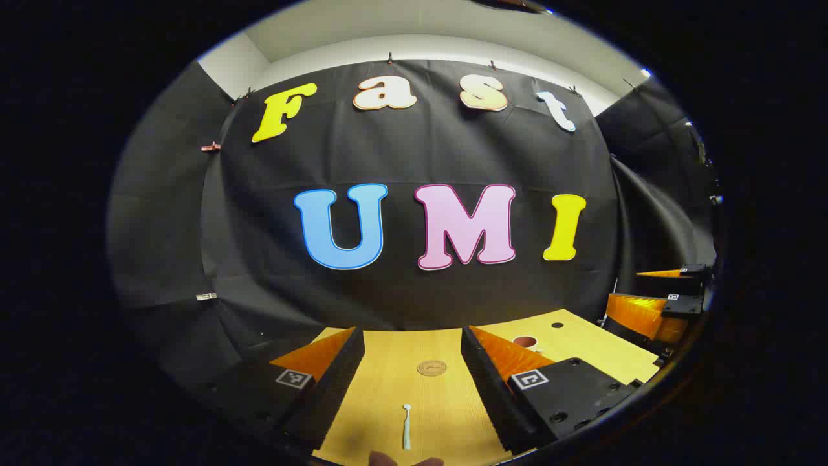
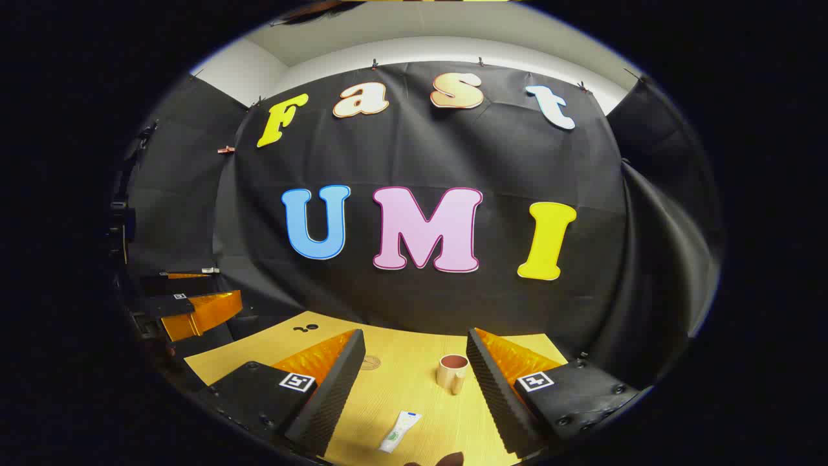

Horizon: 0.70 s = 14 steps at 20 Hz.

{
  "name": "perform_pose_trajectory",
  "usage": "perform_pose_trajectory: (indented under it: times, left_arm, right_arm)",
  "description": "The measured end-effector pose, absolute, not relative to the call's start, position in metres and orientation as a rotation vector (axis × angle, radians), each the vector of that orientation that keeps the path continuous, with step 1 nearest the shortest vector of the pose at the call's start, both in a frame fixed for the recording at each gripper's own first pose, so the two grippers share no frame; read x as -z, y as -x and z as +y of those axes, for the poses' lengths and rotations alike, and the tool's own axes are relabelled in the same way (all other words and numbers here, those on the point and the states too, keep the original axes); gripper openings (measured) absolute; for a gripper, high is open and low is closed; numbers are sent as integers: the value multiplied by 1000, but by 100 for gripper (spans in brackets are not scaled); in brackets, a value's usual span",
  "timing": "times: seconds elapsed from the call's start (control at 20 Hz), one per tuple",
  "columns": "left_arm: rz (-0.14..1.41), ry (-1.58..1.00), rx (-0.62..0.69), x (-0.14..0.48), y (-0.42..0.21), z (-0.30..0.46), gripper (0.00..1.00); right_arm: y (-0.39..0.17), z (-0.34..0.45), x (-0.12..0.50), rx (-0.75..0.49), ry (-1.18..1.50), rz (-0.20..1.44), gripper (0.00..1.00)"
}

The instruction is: Put the toothbrush and toothpaste on the desktop into the cup, then pick up the cup and place it on the coaster on the desktop.

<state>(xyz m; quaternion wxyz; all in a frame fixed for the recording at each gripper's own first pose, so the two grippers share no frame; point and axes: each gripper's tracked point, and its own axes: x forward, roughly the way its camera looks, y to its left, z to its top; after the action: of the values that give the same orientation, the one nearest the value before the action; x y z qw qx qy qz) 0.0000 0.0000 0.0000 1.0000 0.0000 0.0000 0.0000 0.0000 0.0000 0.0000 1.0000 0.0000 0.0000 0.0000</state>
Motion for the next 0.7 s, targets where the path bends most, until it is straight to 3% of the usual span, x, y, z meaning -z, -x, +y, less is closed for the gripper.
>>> perform_pose_trajectory:
  times: [0.7]
  left_arm:
    - [17, -14, -1, 7, -4, 6, 96]
  right_arm:
    - [-11, 9, 9, -22, -4, 46, 97]
